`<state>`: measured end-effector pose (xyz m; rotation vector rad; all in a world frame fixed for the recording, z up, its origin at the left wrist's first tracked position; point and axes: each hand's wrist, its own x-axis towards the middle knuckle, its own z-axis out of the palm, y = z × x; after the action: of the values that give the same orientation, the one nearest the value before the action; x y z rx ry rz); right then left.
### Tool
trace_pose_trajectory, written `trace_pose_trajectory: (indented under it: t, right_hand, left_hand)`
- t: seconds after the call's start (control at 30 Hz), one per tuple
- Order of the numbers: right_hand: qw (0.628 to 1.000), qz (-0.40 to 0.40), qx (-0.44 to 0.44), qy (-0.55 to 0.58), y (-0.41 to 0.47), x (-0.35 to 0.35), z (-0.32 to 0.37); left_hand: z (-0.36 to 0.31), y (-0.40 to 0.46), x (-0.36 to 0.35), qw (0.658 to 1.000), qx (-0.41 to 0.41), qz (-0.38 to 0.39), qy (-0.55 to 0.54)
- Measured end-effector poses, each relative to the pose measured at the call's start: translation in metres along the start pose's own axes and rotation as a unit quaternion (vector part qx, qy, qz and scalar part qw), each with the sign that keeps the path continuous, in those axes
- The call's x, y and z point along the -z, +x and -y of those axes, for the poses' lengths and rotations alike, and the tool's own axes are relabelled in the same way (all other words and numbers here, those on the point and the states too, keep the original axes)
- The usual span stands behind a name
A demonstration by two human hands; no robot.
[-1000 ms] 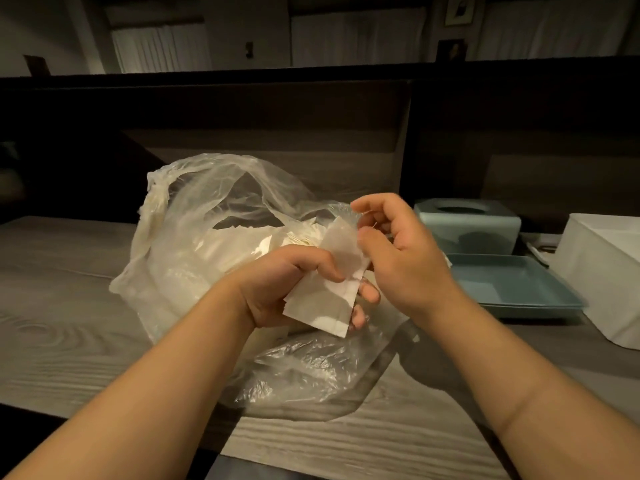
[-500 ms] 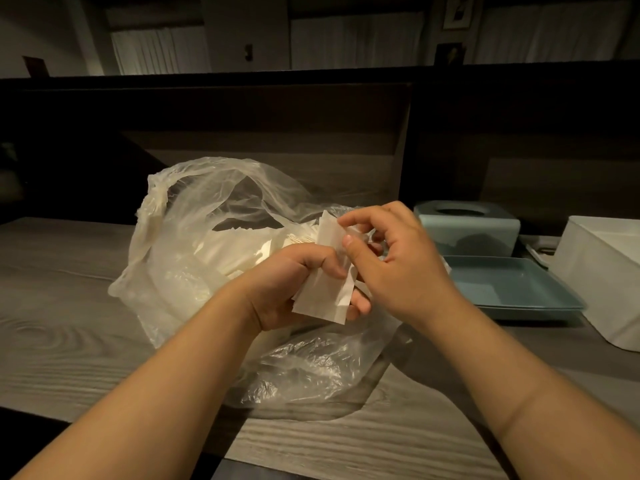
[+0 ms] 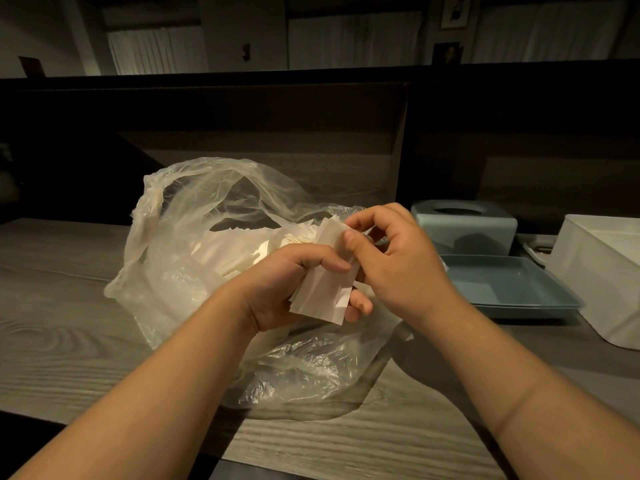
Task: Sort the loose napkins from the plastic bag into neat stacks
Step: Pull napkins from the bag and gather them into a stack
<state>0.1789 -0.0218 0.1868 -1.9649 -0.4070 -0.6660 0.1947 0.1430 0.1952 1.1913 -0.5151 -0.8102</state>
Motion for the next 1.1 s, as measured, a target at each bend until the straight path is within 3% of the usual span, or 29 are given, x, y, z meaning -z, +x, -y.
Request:
trace_pose_trajectory:
  t: [0.1, 0.3, 0.53, 0.93, 1.1]
  right_hand:
    - [0.999, 0.006, -0.011, 0.030, 0.0011, -0.0004, -0.0004]
    - [0.999, 0.008, -0.014, 0.039, 0.0003, -0.0005, 0.0001]
    - [1.000, 0.014, -0.019, 0.013, 0.0011, 0.0013, -0.0008]
    - [0.990, 0.037, -0.085, 0.106, 0.0020, -0.0021, -0.0019]
    - [0.991, 0.048, -0.082, 0.091, -0.0011, -0.0022, 0.0039]
  left_hand:
    - [0.0009, 0.0004, 0.0011, 1.000, -0.002, 0.020, -0.014]
    - [0.0000, -0.0009, 0.0010, 1.000, 0.004, -0.026, 0.006]
    - [0.0004, -0.0007, 0.0038, 1.000, 0.025, -0.003, -0.001]
    - [0.0013, -0.0006, 0.0033, 1.000, 0.011, 0.017, -0.003]
    - [0.0003, -0.0015, 0.0004, 1.000, 0.007, 0.016, 0.006]
